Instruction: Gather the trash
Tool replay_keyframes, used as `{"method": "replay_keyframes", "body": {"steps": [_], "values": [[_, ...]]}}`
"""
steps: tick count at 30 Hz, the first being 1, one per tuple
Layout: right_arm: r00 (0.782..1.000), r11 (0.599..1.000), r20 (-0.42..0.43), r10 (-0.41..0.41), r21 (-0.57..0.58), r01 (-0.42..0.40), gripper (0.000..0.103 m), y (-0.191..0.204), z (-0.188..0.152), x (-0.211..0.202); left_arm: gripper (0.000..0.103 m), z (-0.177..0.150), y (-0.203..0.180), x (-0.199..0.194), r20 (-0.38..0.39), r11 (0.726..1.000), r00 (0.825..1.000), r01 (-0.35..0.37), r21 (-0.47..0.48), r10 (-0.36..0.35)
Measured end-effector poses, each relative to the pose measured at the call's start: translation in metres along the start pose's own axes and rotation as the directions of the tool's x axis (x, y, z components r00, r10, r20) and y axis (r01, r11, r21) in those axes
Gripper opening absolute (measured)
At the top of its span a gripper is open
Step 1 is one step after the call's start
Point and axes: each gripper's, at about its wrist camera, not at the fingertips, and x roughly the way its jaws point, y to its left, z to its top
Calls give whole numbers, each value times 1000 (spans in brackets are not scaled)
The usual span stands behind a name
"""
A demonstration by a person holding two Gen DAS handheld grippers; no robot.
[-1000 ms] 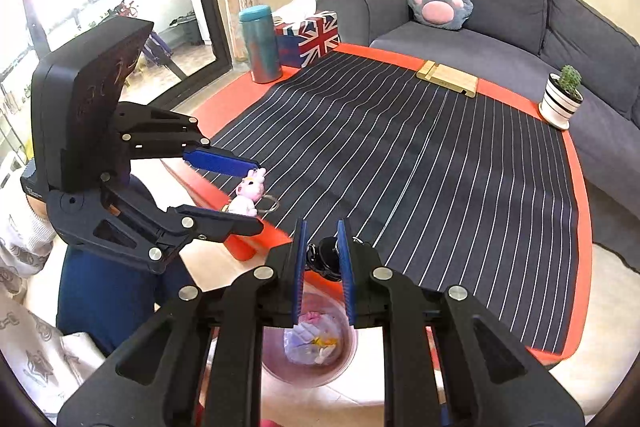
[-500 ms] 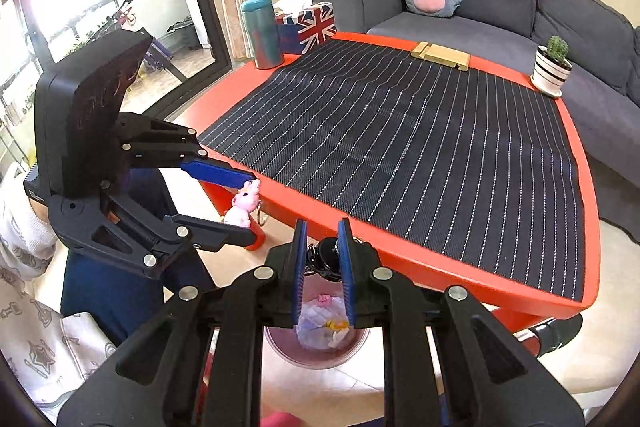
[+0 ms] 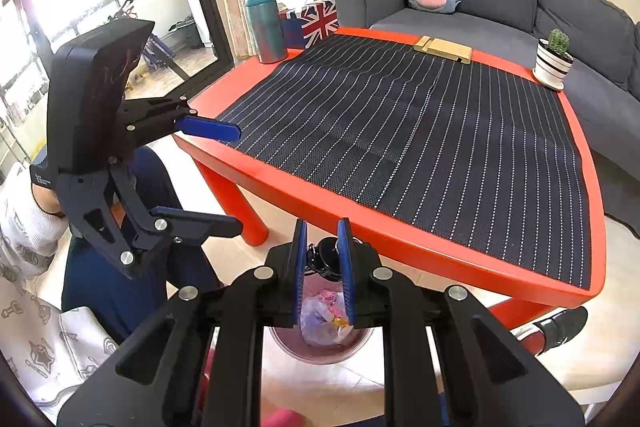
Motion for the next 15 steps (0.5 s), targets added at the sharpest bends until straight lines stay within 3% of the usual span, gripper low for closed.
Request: {"method": "replay_keyframes", "body": {"steps": [3, 5, 15], "values": [[1000, 1000, -1, 4, -3, -4, 15, 2, 0, 0, 95, -2, 3, -2, 4, 1000, 1000, 0, -14, 0], [1000, 1000, -5, 9, -6, -10, 7, 3, 1, 2, 95, -3, 6, -4, 7, 1000, 1000, -1, -30, 1], [999, 999, -26, 28, -25, -29, 7, 12, 1, 14, 95, -15, 23, -13, 17, 996, 1000, -16, -87, 17]]}}
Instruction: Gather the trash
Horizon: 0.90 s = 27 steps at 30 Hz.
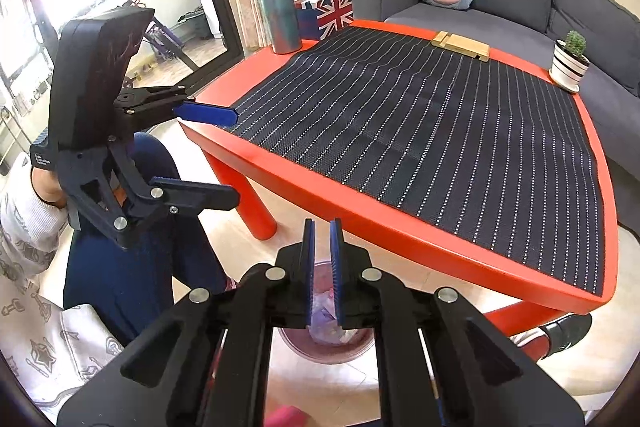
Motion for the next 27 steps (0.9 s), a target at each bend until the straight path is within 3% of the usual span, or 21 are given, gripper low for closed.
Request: {"method": "replay_keyframes", "body": {"steps": [1, 2, 3, 4, 6, 27], "values": [[1000, 1000, 0, 0, -3, 0, 8, 1, 1, 1, 95, -1, 1, 0, -3, 1000, 1000, -2, 0, 2], [1000, 1000, 1, 0, -3, 0, 18, 1, 2, 2, 95, -2, 1, 0, -5, 1000, 1000, -6, -1, 6], [1000, 1000, -4, -4, 1, 4, 39, 1, 3, 4, 95, -2, 3, 0, -8, 1000, 1000, -9, -4, 9], [1000, 1000, -12, -20, 6, 20, 94, 0, 4, 7, 95, -3, 5, 0, -10, 1000, 1000, -11, -10, 11], [999, 999, 13, -36, 35, 35, 98, -5, 6, 7, 95, -4, 8, -2, -9, 1000, 1000, -14, -18, 14], [990, 985, 52, -132, 115, 125, 99, -26, 27, 5, 95, 13, 27, -8, 32, 996, 997, -71, -59, 73]]}}
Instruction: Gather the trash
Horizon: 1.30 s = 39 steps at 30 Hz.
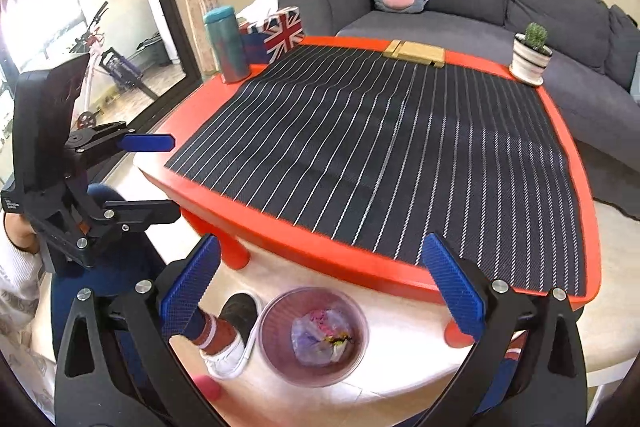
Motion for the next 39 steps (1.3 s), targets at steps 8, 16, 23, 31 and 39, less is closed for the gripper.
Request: {"method": "replay_keyframes", "body": {"steps": [8, 16, 23, 31, 39], "values": [[996, 997, 46, -75, 0, 75, 99, -8, 25, 1, 95, 23, 19, 3, 39, 999, 998, -41, -29, 42], [989, 992, 80, -125, -2, 125, 99, -16, 50, 8, 97, 46, 34, 9, 74, 996, 994, -73, -42, 76], [990, 993, 79, -115, -15, 117, 99, -13, 63, 16, 97, 53, 45, 19, 77, 993, 993, -86, -81, 92], [995, 996, 62, -82, -26, 84, 99, -15, 71, 25, 97, 57, 52, 28, 62, 987, 990, -119, -105, 126], [997, 998, 49, -57, -30, 59, 99, -15, 75, 35, 97, 58, 58, 33, 63, 975, 979, -187, -119, 196]]}}
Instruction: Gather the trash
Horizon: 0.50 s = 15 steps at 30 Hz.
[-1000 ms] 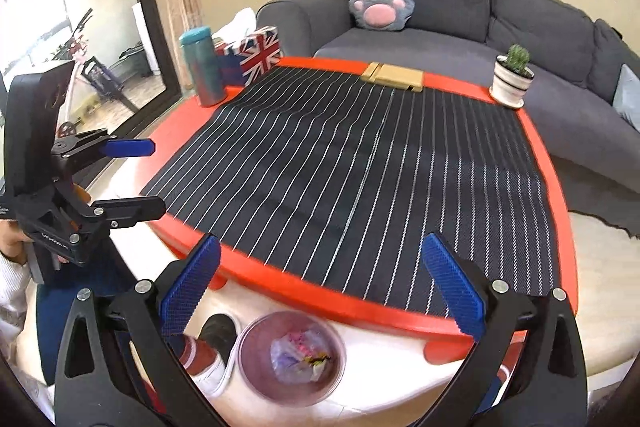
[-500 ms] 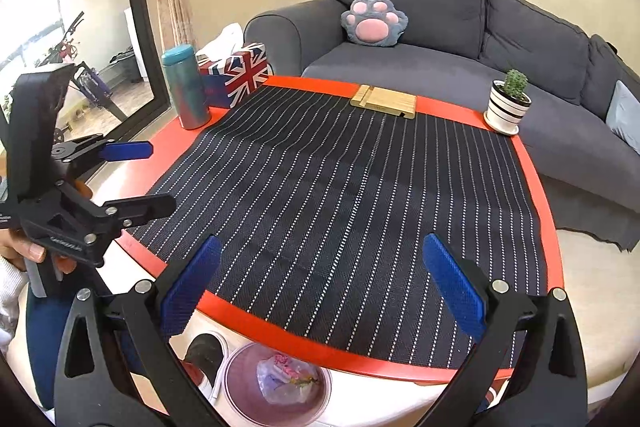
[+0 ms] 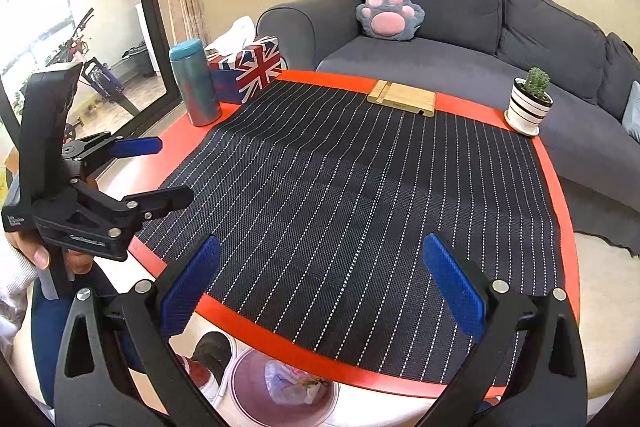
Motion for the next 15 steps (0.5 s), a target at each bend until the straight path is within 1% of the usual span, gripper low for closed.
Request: {"method": "replay_keyframes", "body": {"steps": [6, 15], "values": [[1000, 1000, -9, -5, -6, 5, 99, 1, 0, 5, 97, 0, 4, 3, -11, 999, 999, 41, -19, -41], [1000, 1000, -9, -10, -7, 10, 99, 1, -1, 4, 97, 1, 5, 4, -17, 999, 999, 47, -24, -48]]}}
